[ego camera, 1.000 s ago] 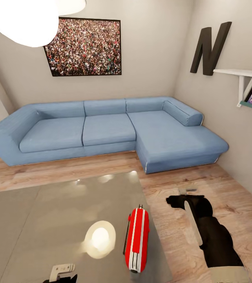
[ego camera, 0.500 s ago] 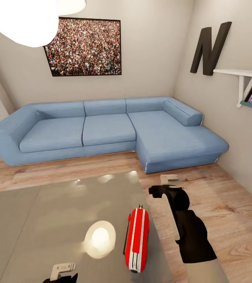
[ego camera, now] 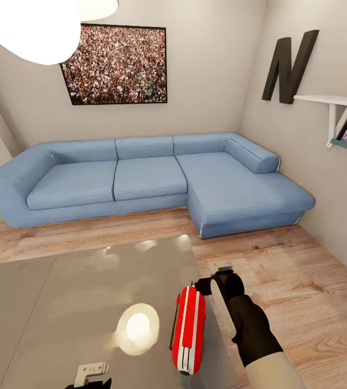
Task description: Turn on the radio receiver that's on the table in the living room.
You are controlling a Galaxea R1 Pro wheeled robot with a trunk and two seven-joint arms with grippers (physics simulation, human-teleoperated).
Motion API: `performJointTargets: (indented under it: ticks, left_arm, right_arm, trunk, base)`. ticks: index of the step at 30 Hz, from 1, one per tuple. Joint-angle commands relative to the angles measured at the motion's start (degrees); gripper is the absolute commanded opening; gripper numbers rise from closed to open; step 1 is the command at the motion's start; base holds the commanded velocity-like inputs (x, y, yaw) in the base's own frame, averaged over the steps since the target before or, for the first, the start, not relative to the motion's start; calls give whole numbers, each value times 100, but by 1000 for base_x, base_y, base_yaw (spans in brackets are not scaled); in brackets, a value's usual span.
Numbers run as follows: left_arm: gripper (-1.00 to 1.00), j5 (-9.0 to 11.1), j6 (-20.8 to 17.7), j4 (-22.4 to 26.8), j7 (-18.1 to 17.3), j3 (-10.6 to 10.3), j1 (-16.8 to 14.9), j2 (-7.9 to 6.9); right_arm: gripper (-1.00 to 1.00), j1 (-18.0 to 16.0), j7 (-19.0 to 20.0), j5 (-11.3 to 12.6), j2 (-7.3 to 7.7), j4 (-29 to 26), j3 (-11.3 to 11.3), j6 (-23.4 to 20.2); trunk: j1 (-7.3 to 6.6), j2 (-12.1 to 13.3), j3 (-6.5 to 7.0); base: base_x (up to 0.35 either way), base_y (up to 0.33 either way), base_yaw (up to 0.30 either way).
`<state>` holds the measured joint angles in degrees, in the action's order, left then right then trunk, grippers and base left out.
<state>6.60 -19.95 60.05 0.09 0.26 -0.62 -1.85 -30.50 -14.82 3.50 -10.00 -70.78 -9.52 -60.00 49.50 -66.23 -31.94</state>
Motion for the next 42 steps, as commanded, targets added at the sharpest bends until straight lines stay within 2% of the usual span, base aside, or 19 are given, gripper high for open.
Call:
performJointTargets:
  ticks: [1, 14, 18, 21, 22, 27, 34, 42]
  left_arm:
    - [100, 0, 0, 2, -7, 0, 0, 0]
    - [100, 7, 0, 6, -27, 0, 0, 0]
    - [100, 21, -30, 47, -156, -22, -9, 131]
    - [100, 14, -22, 67, -91, -32, -9, 90]
    - [100, 8, -27, 90, -59, -41, -9, 85]
    - [100, -6, -41, 130, -1, -58, -9, 116]
    - [100, -10, -44, 138, 8, -61, -9, 123]
    - [100, -10, -44, 135, 6, -61, -9, 119]
  right_arm:
    - [100, 0, 2, 29, 0, 11, -2, 0]
    - [100, 0, 31, 96, 0, 65, -17, 0]
    - [100, -130, -58, 230, 0, 195, -147, 130]
    - [100, -159, -7, 334, 0, 291, -244, 228]
    - [100, -127, 14, 372, 0, 323, -209, 194]
    - [100, 23, 44, 194, 57, 257, -48, 31]
    - [100, 43, 57, -54, 68, 176, 177, 0]
    - [100, 44, 58, -59, 72, 136, 222, 0]
  trunk:
    - [0, 0, 0]
    - [0, 0, 0]
    - [0, 0, 0]
    - [0, 0, 0]
    - [0, 0, 0]
    - [0, 0, 0]
    - [0, 0, 0]
    - [0, 0, 0]
  base:
    - [0, 0, 0]
    - [0, 0, 0]
    - [0, 0, 0]
    - [0, 0, 0]
    - [0, 0, 0]
    - [0, 0, 0]
    - [0, 0, 90]
    - [0, 0, 165]
